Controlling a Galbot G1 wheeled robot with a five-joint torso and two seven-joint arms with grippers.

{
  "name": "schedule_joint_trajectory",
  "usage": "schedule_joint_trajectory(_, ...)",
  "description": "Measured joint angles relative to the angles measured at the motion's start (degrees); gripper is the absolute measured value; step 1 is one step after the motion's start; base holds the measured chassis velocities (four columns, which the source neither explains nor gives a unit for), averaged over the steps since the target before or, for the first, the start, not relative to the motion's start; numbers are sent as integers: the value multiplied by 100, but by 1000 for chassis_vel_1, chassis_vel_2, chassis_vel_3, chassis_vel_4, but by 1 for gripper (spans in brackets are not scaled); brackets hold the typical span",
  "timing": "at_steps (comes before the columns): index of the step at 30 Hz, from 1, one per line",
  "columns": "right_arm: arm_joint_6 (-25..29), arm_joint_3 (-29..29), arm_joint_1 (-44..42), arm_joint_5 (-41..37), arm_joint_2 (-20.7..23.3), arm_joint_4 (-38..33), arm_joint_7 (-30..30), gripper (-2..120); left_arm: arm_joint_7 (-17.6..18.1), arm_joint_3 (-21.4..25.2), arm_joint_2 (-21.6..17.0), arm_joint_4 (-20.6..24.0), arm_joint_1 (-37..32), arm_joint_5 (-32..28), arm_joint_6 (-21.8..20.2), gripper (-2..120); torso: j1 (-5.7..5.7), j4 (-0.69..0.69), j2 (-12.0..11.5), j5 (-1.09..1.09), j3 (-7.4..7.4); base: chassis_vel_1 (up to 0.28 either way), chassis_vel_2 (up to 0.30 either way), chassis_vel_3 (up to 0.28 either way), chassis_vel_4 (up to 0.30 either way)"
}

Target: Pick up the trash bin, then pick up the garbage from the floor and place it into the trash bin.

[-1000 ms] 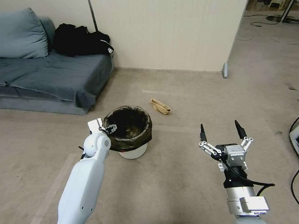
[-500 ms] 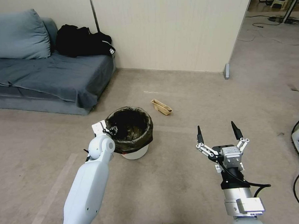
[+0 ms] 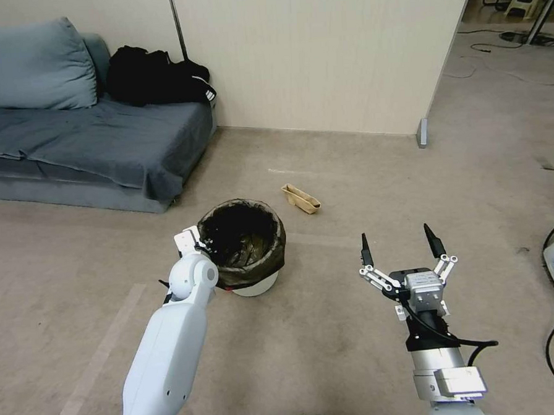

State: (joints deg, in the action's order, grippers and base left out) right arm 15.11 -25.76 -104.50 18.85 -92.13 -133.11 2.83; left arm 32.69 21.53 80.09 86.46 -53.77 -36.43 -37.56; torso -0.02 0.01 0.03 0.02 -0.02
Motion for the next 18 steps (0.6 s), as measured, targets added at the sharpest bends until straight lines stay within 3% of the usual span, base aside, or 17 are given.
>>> schedule_joint_trajectory(4,71,-55,10,101,0,0,-36,100,3,27,6,0,-18,3,27,9,0,0,0,-1,1,0,0,0,0)
schedule_joint_trajectory(9,190,-261,35,140,0,-83,-629,100,28,84,37,52,-63,-4,65,9,0,-1,-1,-3,1,0,0,0,0)
schedule_joint_trajectory(18,253,-282,36,145,0,-93,-647,100,47,199,110,876,-422,-119,69,1,3,-8,-5,-18,7,0,0,0,0)
